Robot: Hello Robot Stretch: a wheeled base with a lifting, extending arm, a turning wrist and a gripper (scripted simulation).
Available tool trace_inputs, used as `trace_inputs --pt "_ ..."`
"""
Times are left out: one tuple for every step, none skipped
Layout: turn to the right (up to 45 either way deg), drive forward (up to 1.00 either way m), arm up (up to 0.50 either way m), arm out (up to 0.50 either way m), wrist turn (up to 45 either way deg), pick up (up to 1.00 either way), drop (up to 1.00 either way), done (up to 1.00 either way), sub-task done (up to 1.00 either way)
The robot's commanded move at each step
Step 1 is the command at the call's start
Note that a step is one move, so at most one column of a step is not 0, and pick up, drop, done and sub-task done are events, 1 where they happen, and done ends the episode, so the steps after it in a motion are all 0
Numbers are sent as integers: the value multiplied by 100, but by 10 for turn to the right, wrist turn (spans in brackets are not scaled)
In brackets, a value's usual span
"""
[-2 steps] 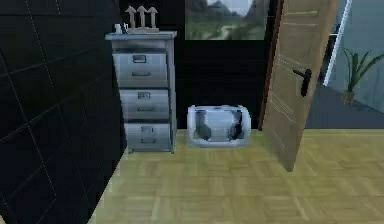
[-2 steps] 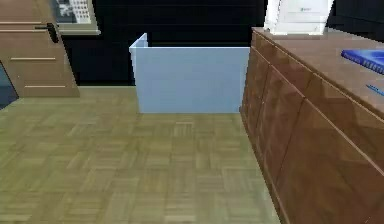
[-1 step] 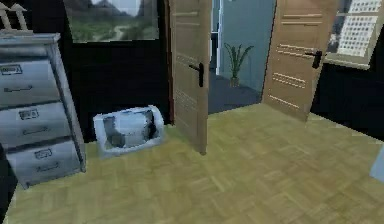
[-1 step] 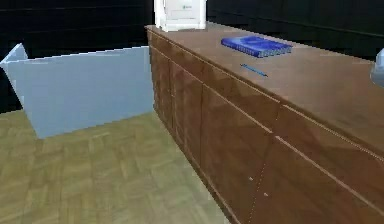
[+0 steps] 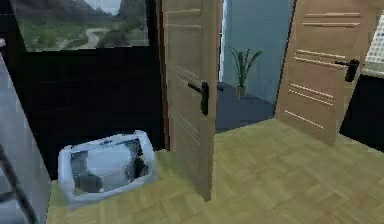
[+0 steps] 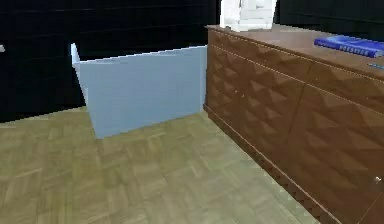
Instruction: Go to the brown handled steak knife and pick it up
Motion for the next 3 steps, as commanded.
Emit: trace_inputs --pt "300 0 0 0 0 0 0 0 0" --pt "0 100 0 0 0 0 0 0 0" --pt "90 0 0 0 0 0 0 0 0"
